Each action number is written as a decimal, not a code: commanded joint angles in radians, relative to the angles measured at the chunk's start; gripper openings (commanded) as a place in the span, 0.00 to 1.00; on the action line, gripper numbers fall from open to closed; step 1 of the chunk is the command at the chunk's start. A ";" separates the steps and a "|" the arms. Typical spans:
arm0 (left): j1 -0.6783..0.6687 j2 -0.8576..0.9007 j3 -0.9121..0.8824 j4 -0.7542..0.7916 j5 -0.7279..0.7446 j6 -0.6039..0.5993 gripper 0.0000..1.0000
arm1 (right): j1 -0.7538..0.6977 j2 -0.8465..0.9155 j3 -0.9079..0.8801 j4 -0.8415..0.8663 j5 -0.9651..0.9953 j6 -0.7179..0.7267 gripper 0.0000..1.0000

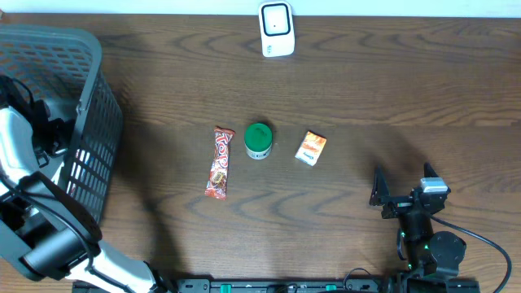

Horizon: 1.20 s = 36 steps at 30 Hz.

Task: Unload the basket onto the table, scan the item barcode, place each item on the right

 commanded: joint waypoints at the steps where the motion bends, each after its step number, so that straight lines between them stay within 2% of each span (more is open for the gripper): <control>1: 0.006 0.048 -0.023 -0.009 -0.013 0.033 0.98 | 0.011 -0.003 -0.003 -0.002 0.005 0.010 0.99; 22: 0.006 0.253 -0.024 -0.026 0.003 0.037 0.99 | 0.011 -0.003 -0.003 -0.002 0.005 0.010 0.99; 23: 0.006 0.260 -0.024 -0.027 0.008 0.035 0.94 | 0.011 -0.003 -0.003 -0.002 0.005 0.010 0.99; 24: 0.006 0.264 -0.024 -0.029 0.016 0.035 0.81 | 0.011 -0.003 -0.003 -0.002 0.005 0.010 0.99; 26: 0.006 0.274 -0.024 -0.029 0.026 0.025 0.64 | 0.011 -0.003 -0.003 -0.002 0.005 0.010 0.99; 27: 0.006 0.275 -0.024 -0.029 0.026 0.013 0.60 | 0.011 -0.003 -0.003 -0.002 0.005 0.010 0.99; 29: 0.006 0.274 -0.023 -0.029 0.026 0.007 0.44 | 0.011 -0.003 -0.003 -0.002 0.005 0.010 0.99; 36: 0.006 0.267 0.013 -0.055 0.025 0.008 0.42 | 0.011 -0.003 -0.003 -0.002 0.005 0.010 0.99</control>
